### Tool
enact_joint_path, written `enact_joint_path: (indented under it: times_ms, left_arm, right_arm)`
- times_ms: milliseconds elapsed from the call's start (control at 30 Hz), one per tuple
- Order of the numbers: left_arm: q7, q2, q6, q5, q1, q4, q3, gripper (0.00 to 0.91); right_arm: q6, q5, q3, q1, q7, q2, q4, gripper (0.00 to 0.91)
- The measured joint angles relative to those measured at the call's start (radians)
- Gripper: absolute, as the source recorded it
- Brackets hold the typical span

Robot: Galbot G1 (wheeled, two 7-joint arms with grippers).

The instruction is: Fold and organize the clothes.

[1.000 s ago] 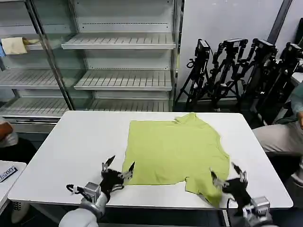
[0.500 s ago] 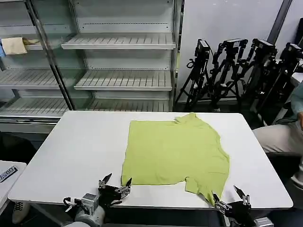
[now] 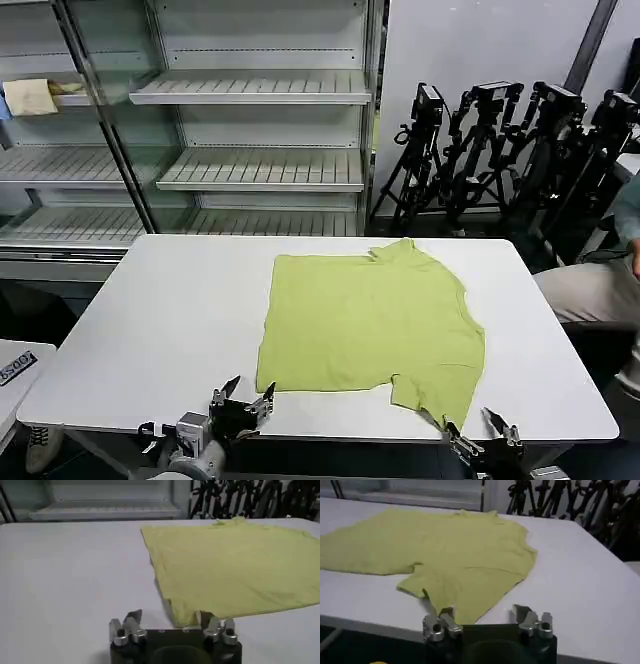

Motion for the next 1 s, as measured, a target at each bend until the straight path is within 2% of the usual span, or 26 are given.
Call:
enact_joint_path:
  times_ms: [533, 733, 1000]
  left_arm:
    - [0.017, -0.018, 0.008, -0.003, -0.026, 0.007, 0.021, 0.000]
    - [0.037, -0.036, 0.008, -0.004, -0.091, 0.032, 0.012, 0.000]
    - [0.054, -0.064, 0.008, -0.014, -0.242, 0.112, 0.023, 0.000]
  right_arm:
    - [-0.006, 0.092, 0.000, 0.059, -0.023, -0.002, -0.008, 0.000]
    - [-0.020, 0.119, -0.002, 0.174, -0.019, -0.016, -0.035, 0.000]
    - [-0.039, 0.115, -0.048, 0.406, -0.023, -0.023, -0.147, 0.000]
